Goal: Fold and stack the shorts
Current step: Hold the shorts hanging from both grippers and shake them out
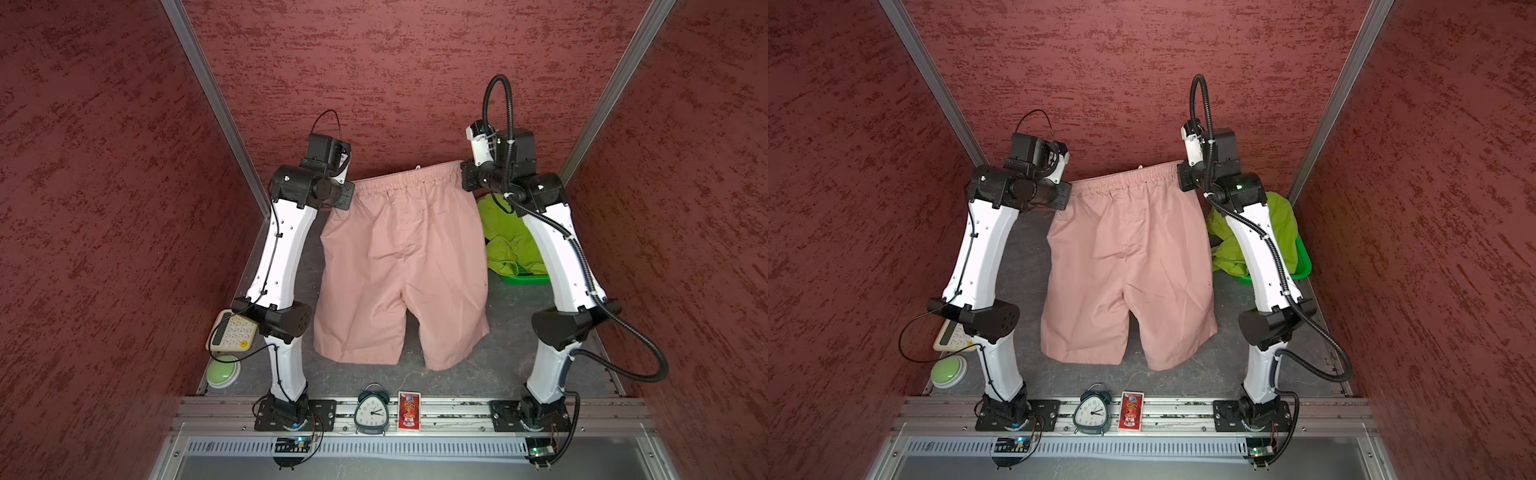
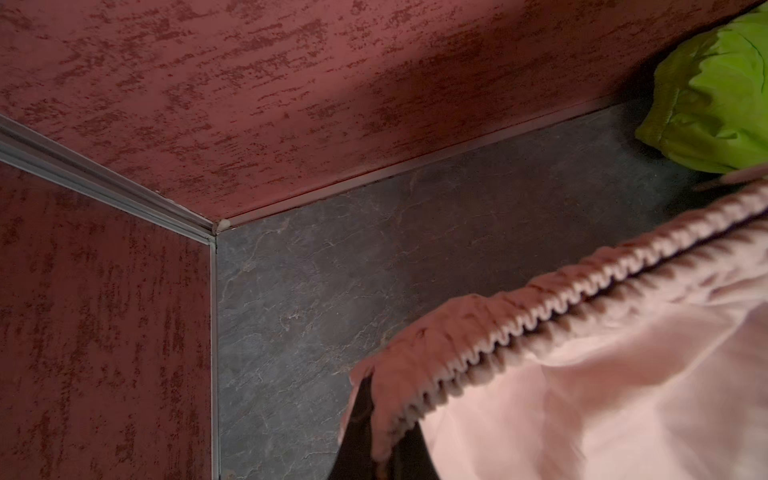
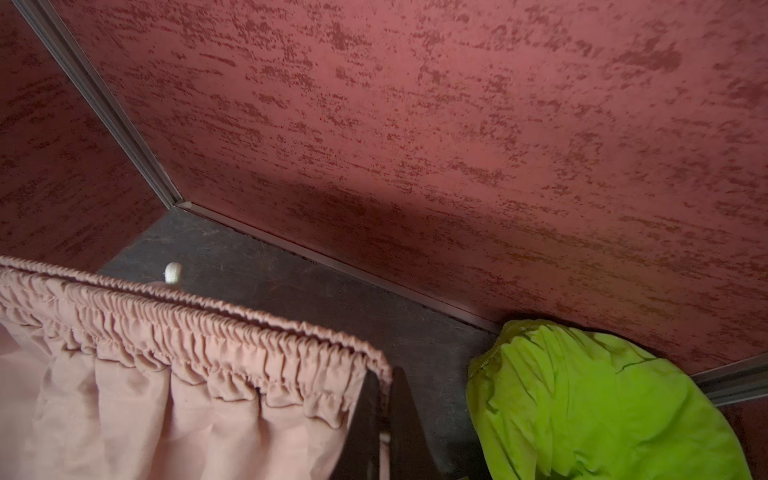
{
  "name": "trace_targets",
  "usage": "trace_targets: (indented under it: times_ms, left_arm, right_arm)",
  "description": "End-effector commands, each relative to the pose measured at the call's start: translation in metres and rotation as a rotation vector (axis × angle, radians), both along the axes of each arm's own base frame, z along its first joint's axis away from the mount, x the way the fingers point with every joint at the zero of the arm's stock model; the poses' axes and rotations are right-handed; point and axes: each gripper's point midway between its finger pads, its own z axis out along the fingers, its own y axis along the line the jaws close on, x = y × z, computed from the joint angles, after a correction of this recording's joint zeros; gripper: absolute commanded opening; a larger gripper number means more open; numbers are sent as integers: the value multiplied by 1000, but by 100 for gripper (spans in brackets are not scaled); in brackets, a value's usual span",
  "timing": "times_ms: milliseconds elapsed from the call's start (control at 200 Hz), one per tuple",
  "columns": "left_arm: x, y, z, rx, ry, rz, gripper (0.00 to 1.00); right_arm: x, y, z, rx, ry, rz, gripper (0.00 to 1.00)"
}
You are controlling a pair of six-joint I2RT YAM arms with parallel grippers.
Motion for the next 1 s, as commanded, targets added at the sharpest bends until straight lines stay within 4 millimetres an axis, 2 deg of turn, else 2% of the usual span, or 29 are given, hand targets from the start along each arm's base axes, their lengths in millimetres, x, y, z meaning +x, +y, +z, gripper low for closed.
trace_targets:
  times_ms: [0,55,130,271,336,406,486,596,691,771,907,997]
  left_arm:
    - [-4,21,50,21,-163,43,0]
    - [9,17,62,22,-230,29,0]
    - [26,17,89,21,-359,40,0]
    - [34,25,154,-30,-605,46,0]
    - [33,30,176,-36,-693,58,0]
    - [35,34,185,5,-739,69,0]
    - [38,41,182,77,-760,90,0]
    - [48,64,161,108,-703,120,0]
    - [61,87,139,100,-637,149,0]
    - [73,97,122,116,-598,159,0]
    - [90,96,105,133,-561,149,0]
    - [96,94,101,128,-560,146,0]
  right_arm:
    - [-8,-33,75,22,-222,-95,0]
    - [2,-35,89,38,-293,-125,0]
    - [4,-33,113,75,-388,-118,0]
    - [0,-29,154,141,-551,-91,0]
    - [0,-28,163,146,-599,-84,0]
    - [3,-23,160,142,-608,-55,0]
    - [7,-16,147,142,-611,-25,0]
    - [13,-9,136,131,-622,15,0]
    - [31,-10,127,124,-616,10,0]
    - [48,-10,121,131,-607,11,0]
    - [72,-4,111,133,-619,19,0]
    - [79,2,109,138,-641,40,0]
